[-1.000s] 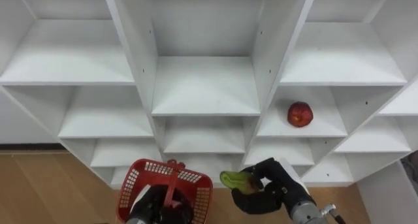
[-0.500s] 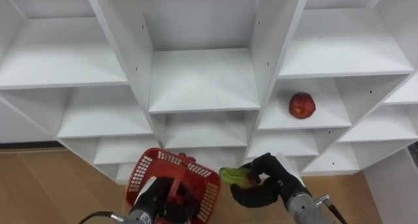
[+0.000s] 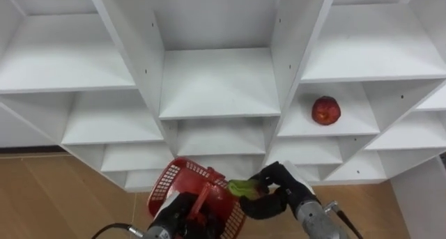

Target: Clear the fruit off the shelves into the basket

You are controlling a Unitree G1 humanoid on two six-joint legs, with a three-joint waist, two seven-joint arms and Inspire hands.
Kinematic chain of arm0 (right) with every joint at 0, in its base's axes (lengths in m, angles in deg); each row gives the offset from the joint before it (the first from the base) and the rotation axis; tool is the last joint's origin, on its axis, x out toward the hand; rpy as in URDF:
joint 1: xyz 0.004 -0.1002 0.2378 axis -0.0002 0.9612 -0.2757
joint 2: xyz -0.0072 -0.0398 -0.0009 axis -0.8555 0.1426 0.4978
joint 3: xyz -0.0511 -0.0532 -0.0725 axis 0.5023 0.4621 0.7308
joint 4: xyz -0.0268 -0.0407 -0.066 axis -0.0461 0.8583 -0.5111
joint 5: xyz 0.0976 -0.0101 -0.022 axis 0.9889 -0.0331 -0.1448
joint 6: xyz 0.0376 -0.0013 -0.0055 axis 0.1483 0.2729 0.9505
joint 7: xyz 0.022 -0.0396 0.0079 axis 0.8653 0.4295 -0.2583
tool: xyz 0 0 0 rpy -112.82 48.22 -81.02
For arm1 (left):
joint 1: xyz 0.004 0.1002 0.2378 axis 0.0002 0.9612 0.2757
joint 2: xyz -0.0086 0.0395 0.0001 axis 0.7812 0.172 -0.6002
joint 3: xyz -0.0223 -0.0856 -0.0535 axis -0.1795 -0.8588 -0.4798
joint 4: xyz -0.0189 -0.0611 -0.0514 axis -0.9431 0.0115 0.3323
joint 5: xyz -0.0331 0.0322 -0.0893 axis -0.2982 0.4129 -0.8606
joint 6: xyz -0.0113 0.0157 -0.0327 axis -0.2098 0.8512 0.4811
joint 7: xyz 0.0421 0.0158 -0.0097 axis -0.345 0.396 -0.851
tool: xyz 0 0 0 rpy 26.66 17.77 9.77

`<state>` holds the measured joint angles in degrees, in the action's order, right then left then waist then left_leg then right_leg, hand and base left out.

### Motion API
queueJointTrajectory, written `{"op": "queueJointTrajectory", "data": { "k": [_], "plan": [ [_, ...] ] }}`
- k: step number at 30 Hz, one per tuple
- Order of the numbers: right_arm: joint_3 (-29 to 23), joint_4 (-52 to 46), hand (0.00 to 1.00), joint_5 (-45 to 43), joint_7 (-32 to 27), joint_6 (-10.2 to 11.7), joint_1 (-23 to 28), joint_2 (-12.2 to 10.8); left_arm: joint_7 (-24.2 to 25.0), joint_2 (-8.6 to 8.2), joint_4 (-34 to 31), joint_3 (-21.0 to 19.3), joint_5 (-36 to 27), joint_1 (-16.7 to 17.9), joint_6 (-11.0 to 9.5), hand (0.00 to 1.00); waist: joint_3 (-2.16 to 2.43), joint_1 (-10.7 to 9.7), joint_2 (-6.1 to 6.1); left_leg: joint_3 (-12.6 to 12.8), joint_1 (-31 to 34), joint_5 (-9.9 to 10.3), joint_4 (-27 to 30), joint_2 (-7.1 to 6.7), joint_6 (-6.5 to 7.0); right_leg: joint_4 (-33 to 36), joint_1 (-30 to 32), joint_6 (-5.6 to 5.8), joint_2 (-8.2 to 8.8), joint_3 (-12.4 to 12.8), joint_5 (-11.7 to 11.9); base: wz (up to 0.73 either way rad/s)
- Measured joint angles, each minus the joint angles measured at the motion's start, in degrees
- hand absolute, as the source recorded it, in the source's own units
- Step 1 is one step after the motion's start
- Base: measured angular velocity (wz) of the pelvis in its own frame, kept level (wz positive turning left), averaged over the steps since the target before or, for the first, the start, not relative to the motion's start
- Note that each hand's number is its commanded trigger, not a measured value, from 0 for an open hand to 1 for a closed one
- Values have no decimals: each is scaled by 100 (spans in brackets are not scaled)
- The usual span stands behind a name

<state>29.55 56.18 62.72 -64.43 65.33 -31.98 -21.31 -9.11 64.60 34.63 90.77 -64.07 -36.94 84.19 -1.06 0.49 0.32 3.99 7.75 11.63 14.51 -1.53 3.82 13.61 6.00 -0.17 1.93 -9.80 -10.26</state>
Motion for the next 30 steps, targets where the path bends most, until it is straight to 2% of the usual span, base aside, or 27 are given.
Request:
{"op": "queueJointTrajectory", "data": {
  "k": [4,9,13,17,25,30],
  "plan": [
    [132,258,100,3,-58,118,-120,-10,-1,6,0,122,36,-108,-40,100,0,1,-2,-8,4,0,13,-3,0,-2,-7,0,3,2,0,0],
    [152,363,100,-12,-60,195,-193,-17,-4,15,0,169,39,-250,-273,100,-3,8,-5,5,-7,-3,11,-2,1,-5,-13,0,3,17,0,0],
    [148,572,100,-216,-59,286,-279,-34,-8,-1,53,178,38,-302,-395,100,-29,2,-43,8,-5,-6,12,-1,2,-4,-20,0,1,14,0,0],
    [150,599,100,-414,-34,286,-278,-41,-13,-6,205,185,38,-349,-404,100,-54,5,-69,2,16,-5,0,-1,2,-4,-5,0,-2,13,0,0],
    [222,805,100,-359,1,306,-304,-43,-13,30,196,404,38,-351,-404,100,-50,24,-54,-25,23,-5,-2,-2,2,-11,1,0,0,18,0,1],
    [260,907,100,-350,1,306,-315,-43,-13,61,190,402,59,-432,-404,100,-44,25,-44,-23,25,-6,7,-4,2,-14,-1,0,2,19,0,0]
  ]
}}
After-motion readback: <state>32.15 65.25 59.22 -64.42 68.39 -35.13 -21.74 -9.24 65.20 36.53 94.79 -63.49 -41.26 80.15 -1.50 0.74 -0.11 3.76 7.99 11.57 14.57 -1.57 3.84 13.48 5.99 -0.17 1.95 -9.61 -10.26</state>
